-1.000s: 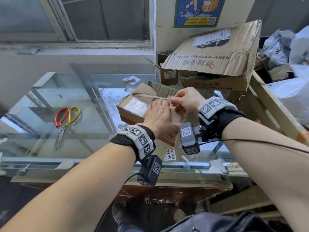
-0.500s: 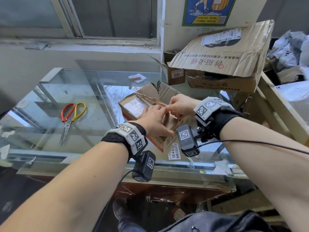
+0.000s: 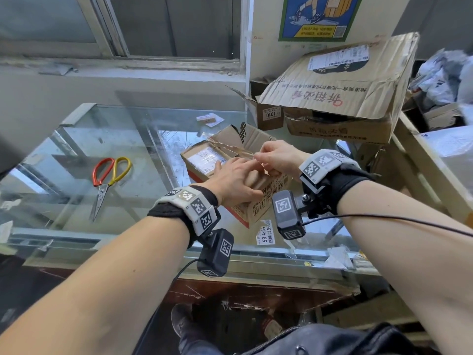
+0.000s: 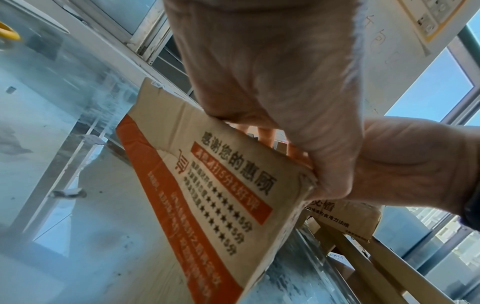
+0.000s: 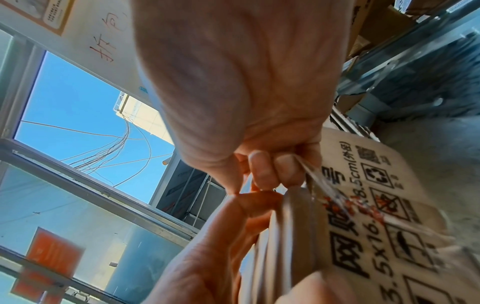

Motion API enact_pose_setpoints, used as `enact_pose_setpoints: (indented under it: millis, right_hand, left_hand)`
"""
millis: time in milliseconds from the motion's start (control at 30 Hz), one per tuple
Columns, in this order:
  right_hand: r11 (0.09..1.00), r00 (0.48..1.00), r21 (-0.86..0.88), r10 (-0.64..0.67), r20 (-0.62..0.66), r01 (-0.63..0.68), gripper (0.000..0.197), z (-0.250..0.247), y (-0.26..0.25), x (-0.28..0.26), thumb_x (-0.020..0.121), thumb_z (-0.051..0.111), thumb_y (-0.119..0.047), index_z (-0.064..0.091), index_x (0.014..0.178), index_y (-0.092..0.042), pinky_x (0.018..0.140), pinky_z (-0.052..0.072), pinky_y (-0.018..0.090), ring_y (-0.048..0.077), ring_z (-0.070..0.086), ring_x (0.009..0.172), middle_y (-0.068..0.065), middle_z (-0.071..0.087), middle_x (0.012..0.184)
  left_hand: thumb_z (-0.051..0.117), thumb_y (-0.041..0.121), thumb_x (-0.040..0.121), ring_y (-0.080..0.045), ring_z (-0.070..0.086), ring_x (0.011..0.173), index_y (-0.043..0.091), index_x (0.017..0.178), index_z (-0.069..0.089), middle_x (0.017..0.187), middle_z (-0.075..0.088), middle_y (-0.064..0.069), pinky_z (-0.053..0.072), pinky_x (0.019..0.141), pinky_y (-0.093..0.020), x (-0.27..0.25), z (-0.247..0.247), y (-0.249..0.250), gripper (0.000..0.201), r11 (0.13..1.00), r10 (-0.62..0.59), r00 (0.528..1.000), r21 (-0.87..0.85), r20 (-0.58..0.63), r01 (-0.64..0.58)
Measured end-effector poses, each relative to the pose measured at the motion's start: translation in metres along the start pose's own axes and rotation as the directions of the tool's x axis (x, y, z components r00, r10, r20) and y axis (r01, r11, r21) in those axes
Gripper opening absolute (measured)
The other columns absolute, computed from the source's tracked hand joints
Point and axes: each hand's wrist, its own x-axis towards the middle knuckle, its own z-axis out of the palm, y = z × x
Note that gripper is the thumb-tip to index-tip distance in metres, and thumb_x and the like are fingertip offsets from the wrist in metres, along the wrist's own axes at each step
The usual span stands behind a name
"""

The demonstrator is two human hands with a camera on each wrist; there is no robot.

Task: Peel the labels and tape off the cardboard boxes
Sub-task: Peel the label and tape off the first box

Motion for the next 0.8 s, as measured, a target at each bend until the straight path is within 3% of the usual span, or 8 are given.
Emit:
enact_pose_setpoints:
  millis: [100,200,267,467,567,633,700,800]
  right_hand:
    - [1.0,1.0,0.024,0.008,0.019,-0.008,0.015,-0.003,0.0,-0.001,0.095,0.052,-0.008,0.051,0.08,-0.009,0.05,0.04,0.027,0.016,0.045,0.053,0.006,0.049,0.063]
    - [0.994,0.994,0.096,0.034,0.105,-0.044,0.011,-0.007,0.002,-0.006,0.095,0.054,-0.008,0.055,0.084,-0.008,0.071,0.054,0.04,0.02,0.055,0.061,0.01,0.054,0.067]
    - [0.995,0.992,0.092,0.034,0.125,-0.045,0.009,-0.007,0.001,-0.009,0.094,0.055,-0.008,0.057,0.086,-0.006,0.08,0.055,0.043,0.021,0.059,0.065,0.011,0.057,0.07]
    - [0.999,0.997,-0.04,-0.009,-0.079,0.006,0.015,-0.003,-0.011,-0.011,0.094,0.058,-0.017,0.059,0.082,-0.009,0.066,0.055,0.037,0.019,0.058,0.062,0.009,0.059,0.074]
    - [0.949,0.976,-0.315,-0.085,-0.202,0.017,0.023,-0.005,-0.02,-0.01,0.094,0.055,-0.018,0.068,0.095,0.001,0.08,0.054,0.038,0.028,0.065,0.086,0.017,0.068,0.095]
    - [0.9,0.955,-0.436,-0.129,-0.268,-0.001,0.027,-0.006,-0.027,-0.01,0.094,0.053,-0.018,0.067,0.107,0.002,0.083,0.049,0.032,0.03,0.063,0.102,0.018,0.067,0.107]
    - [0.887,0.956,-0.462,-0.144,-0.254,0.011,0.025,-0.008,-0.033,-0.009,0.092,0.054,-0.016,0.068,0.106,0.0,0.084,0.049,0.032,0.029,0.062,0.104,0.018,0.066,0.11]
    - [0.888,0.953,-0.456,-0.183,-0.24,0.056,0.025,-0.012,-0.042,-0.012,0.09,0.06,-0.02,0.066,0.111,-0.008,0.095,0.049,0.037,0.029,0.057,0.11,0.016,0.057,0.121]
  left_hand:
    - [0.067,0.041,0.078,-0.024,0.033,0.129,0.034,0.137,0.04,0.129,0.047,-0.001,0.019,0.111,-0.059,0.0,0.002,-0.001,0.065,1.0,-0.011,1.0,0.017,-0.014,0.011]
    - [0.067,0.046,0.076,-0.026,0.031,0.131,0.032,0.138,0.037,0.129,0.047,-0.001,0.017,0.11,-0.061,-0.003,0.009,-0.004,0.071,0.995,-0.021,1.0,0.099,0.003,0.02]
    - [0.068,0.049,0.075,-0.026,0.031,0.13,0.032,0.133,0.04,0.128,0.046,-0.001,0.015,0.111,-0.063,-0.005,0.013,-0.005,0.066,0.992,-0.029,0.999,0.119,-0.018,0.031]
    - [0.065,0.04,0.081,-0.024,0.035,0.126,0.029,0.126,0.045,0.126,0.045,-0.002,0.014,0.112,-0.062,-0.001,0.005,0.003,0.051,0.999,-0.038,0.991,-0.018,-0.125,0.036]
    - [0.063,0.04,0.083,-0.022,0.041,0.118,0.028,0.127,0.045,0.119,0.05,-0.001,0.024,0.109,-0.059,0.003,-0.001,0.011,0.05,0.995,-0.054,0.983,-0.094,-0.173,0.038]
    - [0.062,0.039,0.082,-0.021,0.047,0.107,0.027,0.115,0.048,0.107,0.053,0.001,0.035,0.102,-0.054,0.005,-0.007,0.015,0.038,0.984,-0.079,0.976,-0.174,-0.205,0.043]
    - [0.061,0.037,0.083,-0.022,0.053,0.098,0.026,0.104,0.048,0.098,0.055,0.002,0.044,0.093,-0.048,0.007,-0.014,0.018,0.026,0.968,-0.109,0.966,-0.246,-0.232,0.051]
    - [0.059,0.033,0.089,-0.018,0.055,0.1,0.025,0.12,0.051,0.105,0.059,0.0,0.045,0.084,-0.033,0.007,-0.024,0.02,0.033,0.965,-0.12,0.958,-0.258,-0.261,0.05]
